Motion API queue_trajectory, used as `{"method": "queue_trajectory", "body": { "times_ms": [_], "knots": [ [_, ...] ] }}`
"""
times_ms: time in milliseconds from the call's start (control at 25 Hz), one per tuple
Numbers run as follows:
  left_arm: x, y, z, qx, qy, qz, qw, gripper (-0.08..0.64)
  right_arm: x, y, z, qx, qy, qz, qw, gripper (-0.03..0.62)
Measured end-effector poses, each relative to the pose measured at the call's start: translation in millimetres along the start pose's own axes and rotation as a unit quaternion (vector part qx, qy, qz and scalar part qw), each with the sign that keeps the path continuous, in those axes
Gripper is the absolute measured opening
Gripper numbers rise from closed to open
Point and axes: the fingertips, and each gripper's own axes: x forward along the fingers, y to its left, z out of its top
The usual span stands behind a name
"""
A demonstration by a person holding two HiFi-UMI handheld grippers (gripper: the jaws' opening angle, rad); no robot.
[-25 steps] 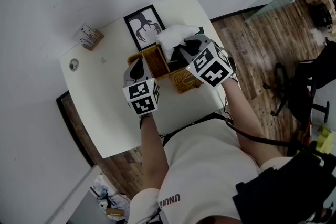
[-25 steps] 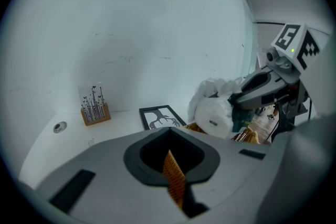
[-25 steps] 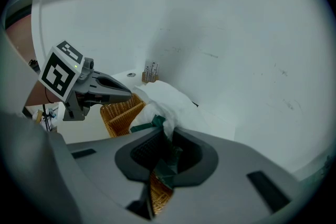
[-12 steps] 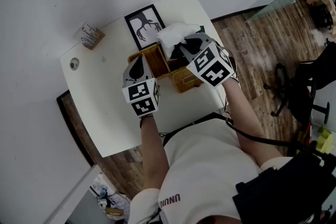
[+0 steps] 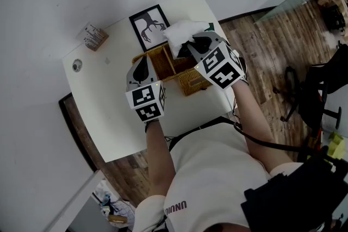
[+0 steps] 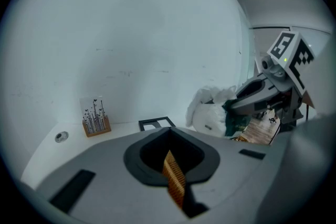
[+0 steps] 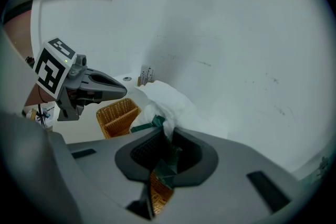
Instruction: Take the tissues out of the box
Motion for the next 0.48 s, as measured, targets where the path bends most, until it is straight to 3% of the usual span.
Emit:
{"method": "queue_trajectory", "body": {
  "times_ms": [480],
  "knots": [
    [-4,-7,16,0.001,-0.026,-0.01,0.9996,0.012,-6,-7,8,-0.007,-0.013,-0.017,1.0,0.057]
  ]
}}
